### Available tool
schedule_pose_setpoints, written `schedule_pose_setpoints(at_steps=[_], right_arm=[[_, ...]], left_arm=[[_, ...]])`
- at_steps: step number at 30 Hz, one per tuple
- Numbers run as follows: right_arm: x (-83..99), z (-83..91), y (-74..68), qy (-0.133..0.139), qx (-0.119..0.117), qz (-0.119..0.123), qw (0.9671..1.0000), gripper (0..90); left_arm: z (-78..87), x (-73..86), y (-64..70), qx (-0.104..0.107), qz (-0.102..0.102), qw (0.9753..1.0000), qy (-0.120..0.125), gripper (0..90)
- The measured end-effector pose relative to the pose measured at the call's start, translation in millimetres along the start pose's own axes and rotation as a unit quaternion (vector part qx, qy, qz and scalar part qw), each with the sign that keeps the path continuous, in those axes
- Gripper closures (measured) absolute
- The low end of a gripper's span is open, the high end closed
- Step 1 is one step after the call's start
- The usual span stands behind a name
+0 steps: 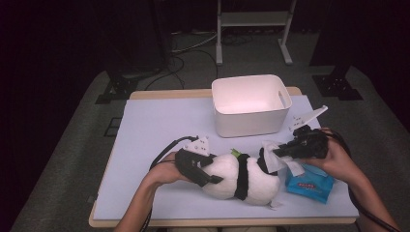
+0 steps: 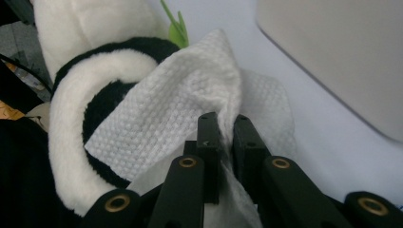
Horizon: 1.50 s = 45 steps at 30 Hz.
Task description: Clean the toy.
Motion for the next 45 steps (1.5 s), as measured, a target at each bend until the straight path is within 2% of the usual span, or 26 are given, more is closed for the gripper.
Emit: schedule_pose_setpoints(at_steps=[2, 5, 9, 11, 18, 21, 24, 28, 31, 33, 34, 36, 38, 41, 45], right_arm=[[4.6, 2.3, -2.9, 0.007, -0.005, -0.002, 1.0000, 82.9], [2.4, 3.4, -4.4, 0.008, -0.005, 0.001, 1.0000, 82.9], [-9.7, 1.5, -9.6, 0.007, -0.004, 0.016, 0.9998, 83.0], [-17.2, -1.3, -13.7, 0.008, -0.012, 0.021, 0.9997, 82.9], [-32.9, -16.9, -26.5, -0.013, -0.022, 0.048, 0.9985, 82.7], [-35.6, -19.0, -25.3, -0.015, -0.018, 0.047, 0.9986, 82.7], [-37.6, -19.6, -27.4, -0.013, -0.027, 0.045, 0.9985, 82.9], [-42.2, -20.4, -40.0, -0.004, -0.045, 0.064, 0.9969, 83.1], [-45.1, -21.1, -44.3, -0.005, -0.043, 0.071, 0.9965, 83.0], [-49.3, -20.5, -49.8, -0.001, -0.052, 0.074, 0.9959, 83.1], [-53.9, -20.3, -56.3, -0.002, -0.055, 0.087, 0.9947, 83.1], [-55.9, -20.3, -59.6, -0.001, -0.059, 0.091, 0.9941, 83.0], [-59.7, -20.6, -67.9, -0.007, -0.057, 0.105, 0.9928, 83.0], [-58.5, -19.9, -68.7, -0.012, -0.052, 0.110, 0.9925, 83.0], [-49.9, -14.9, -62.4, -0.010, -0.051, 0.098, 0.9938, 82.9]], left_arm=[[-0.6, -2.3, 1.9, -0.002, -0.004, 1.0000, -0.001, 28.1], [-0.8, -4.3, 3.2, -0.003, -0.007, 1.0000, -0.004, 28.0], [-0.8, -6.1, 4.4, -0.005, -0.011, 0.9999, -0.007, 28.1], [-0.9, -6.4, 4.6, -0.006, -0.009, 0.9999, -0.006, 28.0], [-1.2, -6.7, 5.3, -0.007, -0.012, 0.9999, -0.008, 27.9], [-0.7, -5.9, 5.0, -0.008, -0.012, 0.9999, -0.009, 27.9], [-1.0, -5.6, 4.3, -0.010, -0.007, 0.9999, -0.008, 27.7], [-0.9, -8.8, 3.5, -0.011, -0.005, 0.9999, -0.005, 27.8], [-1.1, -12.2, 3.4, -0.012, 0.000, 0.9999, 0.000, 27.9], [-1.1, -14.8, 3.0, -0.013, 0.003, 0.9999, 0.006, 28.0], [-0.8, -18.9, 2.5, -0.014, 0.004, 0.9998, 0.010, 28.0], [-0.6, -21.3, 2.7, -0.015, 0.005, 0.9998, 0.012, 28.0], [0.7, -25.4, 3.1, -0.018, -0.001, 0.9998, 0.004, 28.3], [3.9, -26.9, 2.9, -0.019, -0.004, 0.9998, 0.003, 29.1], [5.7, -26.0, 3.1, -0.019, -0.002, 0.9998, 0.007, 29.5]])
Point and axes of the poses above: each handheld gripper's, and its own axes: z roughly backward along the jaws, x roughly out of its underside, y roughly to its right, the point moved 3 cm from there along -z, roughly forward along the jaws, and after that the axes turned 12 degrees about x, right-handed, at the moved point
